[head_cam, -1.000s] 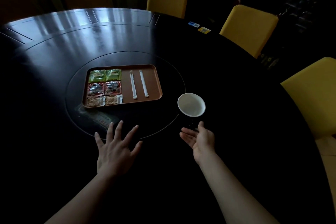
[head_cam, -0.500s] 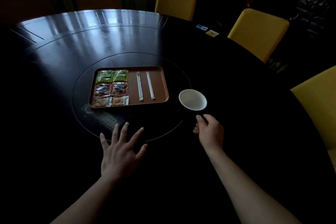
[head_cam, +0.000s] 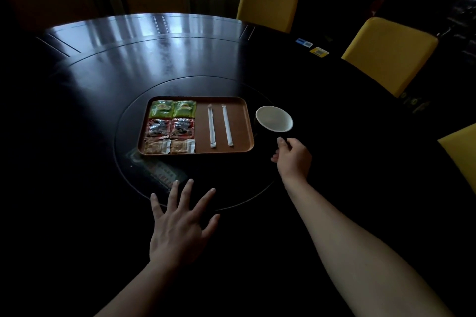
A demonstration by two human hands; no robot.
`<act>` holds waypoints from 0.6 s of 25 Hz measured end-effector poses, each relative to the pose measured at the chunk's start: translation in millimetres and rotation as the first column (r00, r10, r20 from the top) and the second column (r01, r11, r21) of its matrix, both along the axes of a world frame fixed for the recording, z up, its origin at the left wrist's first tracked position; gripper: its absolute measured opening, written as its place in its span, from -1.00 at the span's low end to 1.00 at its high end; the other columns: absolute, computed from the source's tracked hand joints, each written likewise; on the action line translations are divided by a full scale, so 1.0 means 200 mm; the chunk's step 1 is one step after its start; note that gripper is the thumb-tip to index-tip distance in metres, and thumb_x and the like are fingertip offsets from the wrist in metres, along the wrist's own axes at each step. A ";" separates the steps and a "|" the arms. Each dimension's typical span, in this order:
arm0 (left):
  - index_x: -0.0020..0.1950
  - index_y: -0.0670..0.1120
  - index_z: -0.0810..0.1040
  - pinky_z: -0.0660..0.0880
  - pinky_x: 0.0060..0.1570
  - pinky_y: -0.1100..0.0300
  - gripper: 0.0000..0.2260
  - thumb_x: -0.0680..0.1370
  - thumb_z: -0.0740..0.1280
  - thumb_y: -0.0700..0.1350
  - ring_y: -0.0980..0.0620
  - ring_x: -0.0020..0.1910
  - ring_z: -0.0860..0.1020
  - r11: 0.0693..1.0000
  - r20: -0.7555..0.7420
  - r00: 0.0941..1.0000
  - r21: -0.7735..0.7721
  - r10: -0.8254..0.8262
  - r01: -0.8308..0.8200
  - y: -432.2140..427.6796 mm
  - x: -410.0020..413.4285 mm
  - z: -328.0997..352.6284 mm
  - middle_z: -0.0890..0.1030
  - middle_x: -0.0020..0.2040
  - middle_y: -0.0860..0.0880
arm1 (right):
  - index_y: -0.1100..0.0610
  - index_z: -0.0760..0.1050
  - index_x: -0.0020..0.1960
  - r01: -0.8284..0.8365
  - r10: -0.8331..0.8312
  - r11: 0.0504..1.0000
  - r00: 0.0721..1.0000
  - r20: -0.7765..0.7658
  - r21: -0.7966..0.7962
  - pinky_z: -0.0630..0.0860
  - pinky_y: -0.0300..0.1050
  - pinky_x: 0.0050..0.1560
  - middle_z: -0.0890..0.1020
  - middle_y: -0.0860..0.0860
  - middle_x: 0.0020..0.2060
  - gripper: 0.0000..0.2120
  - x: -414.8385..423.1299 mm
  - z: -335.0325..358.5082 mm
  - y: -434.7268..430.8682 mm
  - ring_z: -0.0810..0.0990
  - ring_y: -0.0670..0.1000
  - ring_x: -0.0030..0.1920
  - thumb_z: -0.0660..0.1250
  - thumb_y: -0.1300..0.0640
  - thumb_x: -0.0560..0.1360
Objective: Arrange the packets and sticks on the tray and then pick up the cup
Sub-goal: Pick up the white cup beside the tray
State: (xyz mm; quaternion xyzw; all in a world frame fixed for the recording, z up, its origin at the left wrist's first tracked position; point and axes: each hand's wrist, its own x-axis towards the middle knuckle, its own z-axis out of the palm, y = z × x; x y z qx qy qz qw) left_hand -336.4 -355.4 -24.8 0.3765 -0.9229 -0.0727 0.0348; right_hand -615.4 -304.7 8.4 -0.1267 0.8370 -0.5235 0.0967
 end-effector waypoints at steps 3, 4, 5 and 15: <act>0.51 0.36 0.13 -0.08 0.41 -0.43 -0.44 0.51 -0.02 0.42 -0.17 0.58 0.04 1.000 0.006 1.000 -0.016 -0.005 0.006 0.00 0.00 -0.01 0.20 0.59 -0.06 | 0.23 0.55 -0.04 0.006 -0.006 1.000 1.000 -0.007 0.005 0.46 -0.26 -0.45 0.66 0.19 -0.25 -0.78 -0.03 -0.01 -0.05 0.69 0.10 -0.32 0.29 0.06 0.57; 0.50 0.35 0.15 -0.06 0.41 -0.44 -0.44 0.51 -0.01 0.42 -0.18 0.57 0.06 1.000 0.009 1.000 -0.018 -0.006 0.006 0.00 0.00 -0.01 0.22 0.58 -0.07 | 0.23 0.55 -0.05 -0.002 0.002 1.000 1.000 -0.019 0.014 0.47 -0.25 -0.45 0.66 0.19 -0.25 -0.78 -0.04 -0.01 -0.07 0.69 0.11 -0.32 0.29 0.06 0.57; 0.50 0.35 0.16 -0.06 0.41 -0.43 -0.44 0.51 -0.01 0.42 -0.18 0.57 0.06 1.000 0.006 1.000 -0.020 -0.006 0.006 0.00 0.00 -0.01 0.23 0.58 -0.07 | 0.23 0.54 -0.05 -0.010 0.011 1.000 1.000 -0.024 0.027 0.50 -0.22 -0.43 0.66 0.20 -0.25 -0.78 -0.04 -0.02 -0.08 0.69 0.12 -0.31 0.29 0.06 0.57; 0.51 0.37 0.10 -0.14 0.43 -0.40 -0.43 0.51 -0.02 0.43 -0.15 0.59 -0.01 1.000 -0.021 1.000 -0.011 0.006 -0.007 0.01 0.00 0.00 0.16 0.60 -0.04 | 0.00 0.39 -0.12 -0.117 0.162 0.962 0.972 -0.172 0.248 0.62 0.23 -0.16 0.66 0.16 -0.20 -0.76 -0.15 -0.11 -0.14 0.67 0.24 -0.19 0.20 -0.17 0.44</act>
